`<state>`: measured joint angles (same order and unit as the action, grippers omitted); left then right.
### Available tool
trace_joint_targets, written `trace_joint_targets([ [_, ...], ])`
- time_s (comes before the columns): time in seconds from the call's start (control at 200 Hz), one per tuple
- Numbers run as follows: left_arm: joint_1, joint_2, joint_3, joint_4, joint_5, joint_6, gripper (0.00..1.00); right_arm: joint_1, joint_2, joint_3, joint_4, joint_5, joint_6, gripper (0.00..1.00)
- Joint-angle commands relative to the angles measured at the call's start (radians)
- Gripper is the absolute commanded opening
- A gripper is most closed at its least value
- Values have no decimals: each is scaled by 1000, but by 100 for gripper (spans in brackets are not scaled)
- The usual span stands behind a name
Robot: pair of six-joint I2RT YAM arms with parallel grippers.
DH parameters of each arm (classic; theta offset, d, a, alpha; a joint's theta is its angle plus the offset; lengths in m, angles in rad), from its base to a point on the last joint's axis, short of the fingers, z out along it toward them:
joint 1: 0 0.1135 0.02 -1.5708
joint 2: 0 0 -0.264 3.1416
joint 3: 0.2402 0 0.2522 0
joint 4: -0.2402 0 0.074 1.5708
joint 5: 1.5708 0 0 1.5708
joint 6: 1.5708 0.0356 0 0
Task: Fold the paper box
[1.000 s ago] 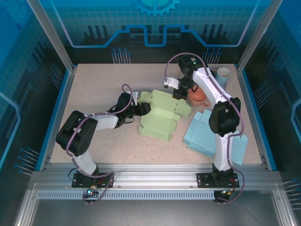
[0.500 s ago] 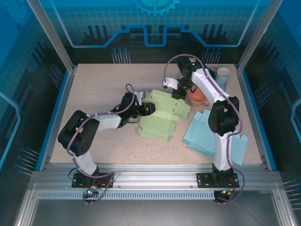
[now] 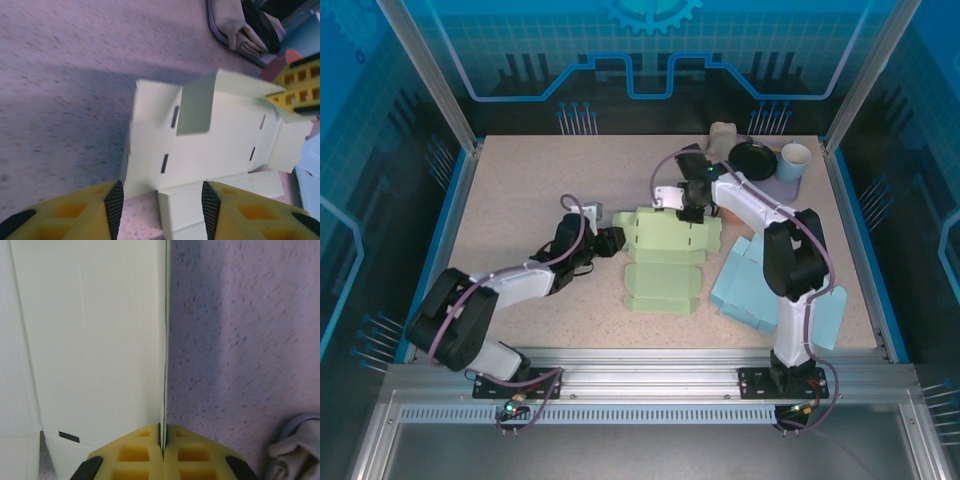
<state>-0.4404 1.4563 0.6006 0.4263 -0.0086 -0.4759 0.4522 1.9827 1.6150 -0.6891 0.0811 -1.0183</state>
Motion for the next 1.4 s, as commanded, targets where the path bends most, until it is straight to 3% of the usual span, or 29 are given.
trace_joint_targets([
  [0.0, 6, -71, -38, 22, -147, 60, 48, 69, -108, -128, 303, 133, -87, 0],
  [0.185, 10, -138, -93, 33, -237, 83, 45, 141, -169, -356, 686, 266, -204, 0],
  [0.405, 11, -198, -130, 39, -324, 111, 44, 167, -176, -471, 882, 303, -299, 0],
  [0.67, 20, -138, -159, 112, -345, 130, 40, 167, -172, -640, 1315, 337, -382, 0],
  [0.955, 21, -58, -171, 203, -347, 173, 40, 132, -169, -715, 1458, 279, -387, 0],
  [1.396, 25, 53, -96, 224, -290, 195, 37, 80, -111, -730, 1428, 212, -349, 0],
])
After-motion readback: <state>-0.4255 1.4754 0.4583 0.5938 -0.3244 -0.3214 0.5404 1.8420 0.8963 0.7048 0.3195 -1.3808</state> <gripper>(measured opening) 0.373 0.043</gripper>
